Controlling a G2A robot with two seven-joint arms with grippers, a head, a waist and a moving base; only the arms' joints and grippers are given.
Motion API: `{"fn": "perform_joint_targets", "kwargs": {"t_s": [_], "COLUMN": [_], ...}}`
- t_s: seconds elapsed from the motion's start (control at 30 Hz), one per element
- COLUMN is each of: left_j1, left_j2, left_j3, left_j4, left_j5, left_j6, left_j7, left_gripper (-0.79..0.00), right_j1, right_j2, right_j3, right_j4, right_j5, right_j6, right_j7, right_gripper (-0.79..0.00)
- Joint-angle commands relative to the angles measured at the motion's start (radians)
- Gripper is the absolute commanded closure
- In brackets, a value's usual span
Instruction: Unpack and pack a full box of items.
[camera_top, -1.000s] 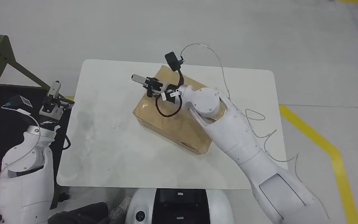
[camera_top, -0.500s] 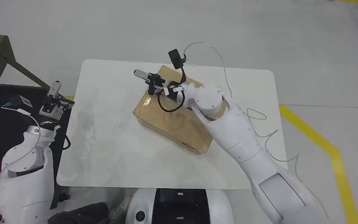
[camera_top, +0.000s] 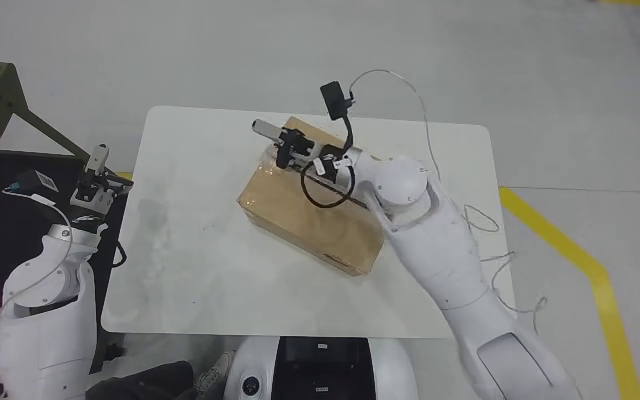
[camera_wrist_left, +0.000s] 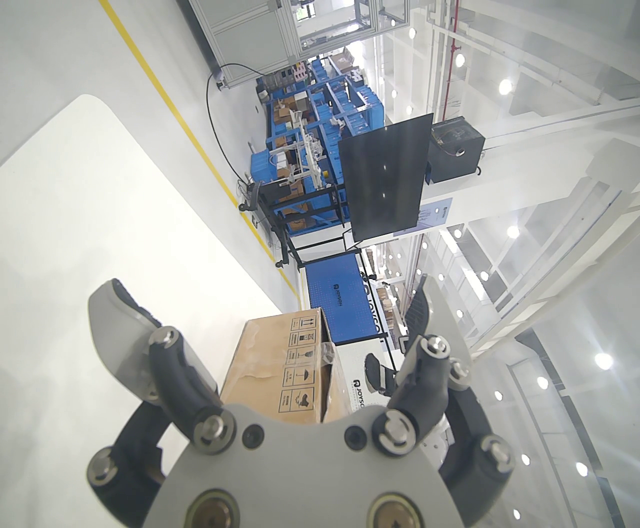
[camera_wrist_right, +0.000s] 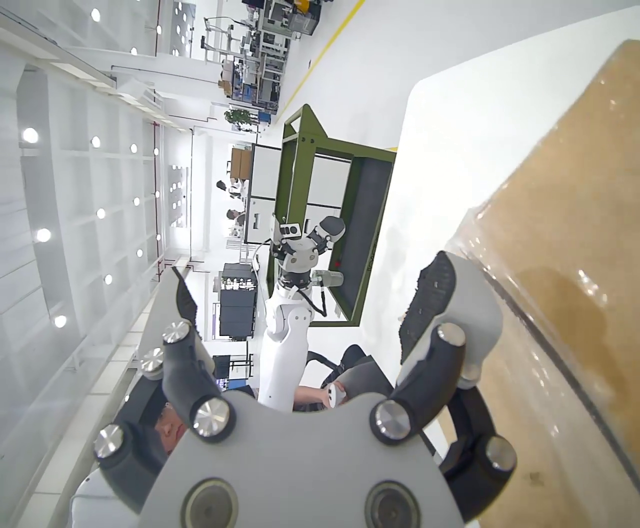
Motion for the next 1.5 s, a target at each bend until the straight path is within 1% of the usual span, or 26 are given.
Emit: {"fn": "perform_joint_targets", "kwargs": {"t_s": [0.0, 0.1, 0.23, 0.5, 0.73, 1.03, 1.2, 1.47], "left_j1": [0.0, 0.0, 0.0, 0.0, 0.0, 0.0, 0.0, 0.0], "left_j2": [0.0, 0.0, 0.0, 0.0, 0.0, 0.0, 0.0, 0.0], "left_j3": [0.0, 0.0, 0.0, 0.0, 0.0, 0.0, 0.0, 0.0], "left_j4": [0.0, 0.0, 0.0, 0.0, 0.0, 0.0, 0.0, 0.0], "left_j5": [0.0, 0.0, 0.0, 0.0, 0.0, 0.0, 0.0, 0.0], "left_j6": [0.0, 0.0, 0.0, 0.0, 0.0, 0.0, 0.0, 0.0], "left_j7": [0.0, 0.0, 0.0, 0.0, 0.0, 0.0, 0.0, 0.0], "left_gripper": [-0.785, -0.785, -0.785, -0.785, -0.785, -0.785, -0.785, -0.785], "right_j1": [-0.027, -0.068, -0.096, -0.068, -0.079, -0.081, -0.069, -0.009], "right_j2": [0.01, 0.023, 0.031, 0.029, 0.034, 0.038, 0.035, 0.021], "right_j3": [0.02, 0.045, 0.053, 0.015, 0.025, 0.024, 0.014, -0.023], "right_j4": [-0.04, -0.092, -0.11, -0.019, 0.002, 0.017, 0.037, 0.107], "right_j5": [-0.017, -0.045, -0.048, -0.044, -0.045, -0.038, -0.014, 0.028], "right_j6": [0.025, 0.064, 0.073, 0.073, 0.076, 0.072, 0.047, 0.001], "right_j7": [0.025, 0.044, 0.053, 0.053, 0.015, 0.002, -0.013, -0.027], "right_gripper": [-0.785, -0.785, -0.785, -0.785, -0.785, -0.785, -0.785, -0.785]}}
